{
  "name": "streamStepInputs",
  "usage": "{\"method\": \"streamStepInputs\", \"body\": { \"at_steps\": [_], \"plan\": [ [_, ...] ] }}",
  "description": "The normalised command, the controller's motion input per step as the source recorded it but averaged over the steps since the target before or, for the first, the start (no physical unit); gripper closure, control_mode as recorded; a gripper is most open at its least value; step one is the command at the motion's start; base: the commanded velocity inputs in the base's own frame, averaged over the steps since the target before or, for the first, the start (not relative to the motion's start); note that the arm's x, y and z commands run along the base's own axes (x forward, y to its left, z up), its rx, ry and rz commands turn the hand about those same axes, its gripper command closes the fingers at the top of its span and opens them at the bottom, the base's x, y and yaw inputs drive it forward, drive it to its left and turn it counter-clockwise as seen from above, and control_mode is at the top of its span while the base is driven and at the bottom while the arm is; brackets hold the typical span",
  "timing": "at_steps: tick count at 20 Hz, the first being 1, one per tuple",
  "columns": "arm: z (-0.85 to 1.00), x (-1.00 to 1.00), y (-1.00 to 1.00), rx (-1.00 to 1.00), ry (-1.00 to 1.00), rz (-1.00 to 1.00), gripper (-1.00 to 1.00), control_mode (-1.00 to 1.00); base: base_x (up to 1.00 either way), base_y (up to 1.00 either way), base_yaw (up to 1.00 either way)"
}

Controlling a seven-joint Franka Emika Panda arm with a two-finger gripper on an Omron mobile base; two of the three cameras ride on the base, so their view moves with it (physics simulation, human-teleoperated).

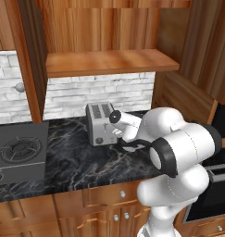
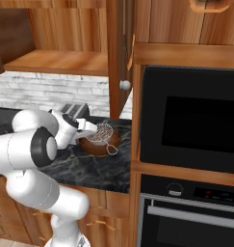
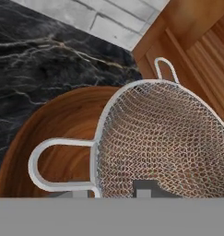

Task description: Open the cabinet and setup a tea strainer by placing it in the bowl upright.

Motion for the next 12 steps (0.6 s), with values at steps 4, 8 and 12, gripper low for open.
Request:
{"method": "streamStepInputs", "body": {
  "at_steps": [4,8,12],
  "plan": [
    [-0.31,0.00,0.00,0.06,0.02,0.00,1.00,-1.00,0.00,0.00,0.00],
    [-0.21,0.00,0.00,0.03,0.00,0.00,-1.00,-1.00,0.00,0.00,0.00],
    [-0.04,0.00,0.00,0.00,0.00,0.00,-1.00,-1.00,0.00,0.00,0.00]
  ]
}}
